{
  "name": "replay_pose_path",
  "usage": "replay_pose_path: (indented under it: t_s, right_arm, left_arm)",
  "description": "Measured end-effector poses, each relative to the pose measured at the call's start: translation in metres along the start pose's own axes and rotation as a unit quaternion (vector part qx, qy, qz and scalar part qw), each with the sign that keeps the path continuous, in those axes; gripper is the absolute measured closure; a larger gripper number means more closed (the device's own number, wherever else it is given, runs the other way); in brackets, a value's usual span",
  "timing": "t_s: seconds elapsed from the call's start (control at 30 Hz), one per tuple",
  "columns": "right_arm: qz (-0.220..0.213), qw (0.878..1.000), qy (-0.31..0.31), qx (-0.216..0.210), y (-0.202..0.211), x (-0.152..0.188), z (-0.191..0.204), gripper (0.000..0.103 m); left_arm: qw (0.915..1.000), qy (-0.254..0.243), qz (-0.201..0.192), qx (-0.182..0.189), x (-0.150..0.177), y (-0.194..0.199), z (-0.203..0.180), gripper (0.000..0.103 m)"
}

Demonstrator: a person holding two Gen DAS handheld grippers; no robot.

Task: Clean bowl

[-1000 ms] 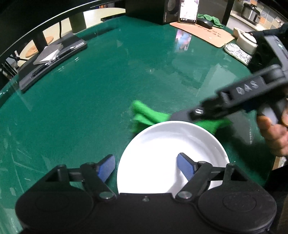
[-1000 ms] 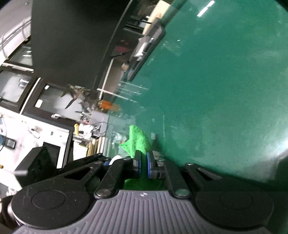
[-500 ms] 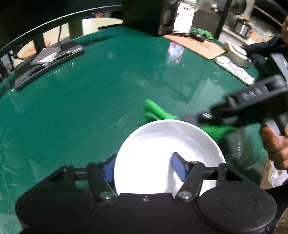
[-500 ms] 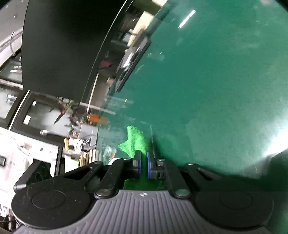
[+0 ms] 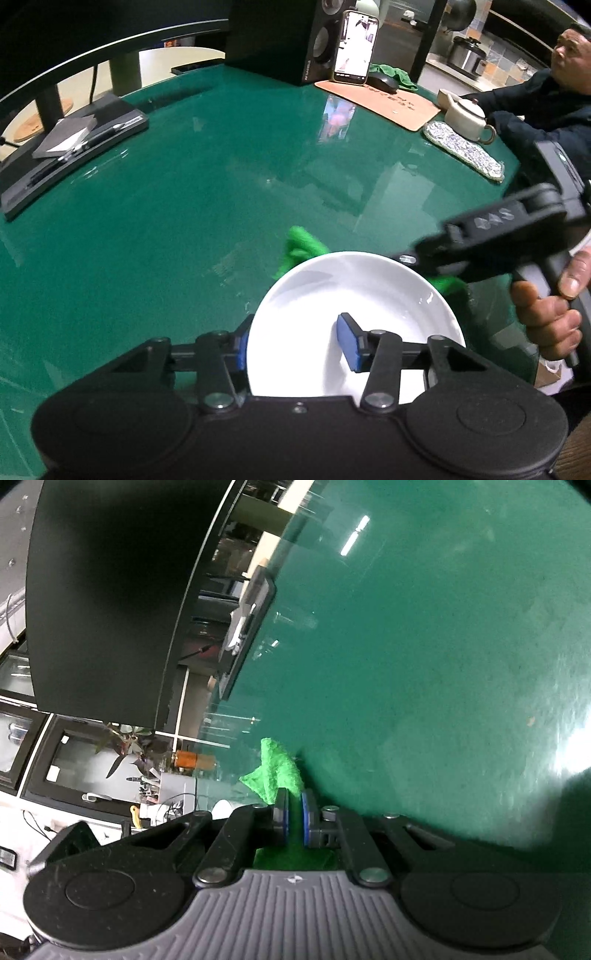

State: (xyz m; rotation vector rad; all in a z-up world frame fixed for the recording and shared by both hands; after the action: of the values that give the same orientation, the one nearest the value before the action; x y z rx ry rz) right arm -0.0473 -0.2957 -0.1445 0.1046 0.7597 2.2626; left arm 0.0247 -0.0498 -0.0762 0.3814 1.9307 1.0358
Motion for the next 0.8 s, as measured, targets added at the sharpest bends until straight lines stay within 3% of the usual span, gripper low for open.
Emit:
replay_pose_path:
  t_s: [0.13, 0.27, 0.4, 0.57, 0.8]
  right_arm:
    - [0.019, 0.999, -0.015, -0.029, 0.02, 0.005, -0.015, 0.094]
    - [0.027, 0.997, -0.02, -0.069, -0.001, -0.017, -0.009, 0.094]
    - [0.042, 0.996, 0.007, -0.075, -0.011, -0.025, 0.002, 0.094]
    - [0.071, 0.995, 0.0, -0.07, 0.018, -0.016, -0.017, 0.094]
    - [0.059, 0.995, 0.012, -0.075, -0.009, -0.025, -0.001, 0.094]
  left_arm:
    - [1.0, 0.005, 0.005, -0.005, -0.002, -0.001, 0.001, 0.058]
    - [0.9997, 0.014, 0.017, -0.012, -0.006, -0.002, 0.0, 0.057]
    - [0.9992, 0.024, 0.024, -0.02, -0.008, -0.002, -0.001, 0.056]
    - [0.9992, 0.023, 0.027, -0.021, -0.008, -0.003, 0.0, 0.055]
    - [0.9991, 0.013, 0.035, -0.017, -0.011, -0.003, -0.001, 0.053]
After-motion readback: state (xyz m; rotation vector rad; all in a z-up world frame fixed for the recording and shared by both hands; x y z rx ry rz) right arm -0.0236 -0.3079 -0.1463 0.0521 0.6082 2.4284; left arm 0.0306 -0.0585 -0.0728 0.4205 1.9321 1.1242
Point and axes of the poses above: each gripper's, at about its wrist camera, not at the fingertips, and y roughly against the way its jaws point, z to its left, x to its underside, the point moved 1 cm from there along -y, roughly the way its jaws point, and after that the axes turned 8 degrees about x, right-handed, at the moved point
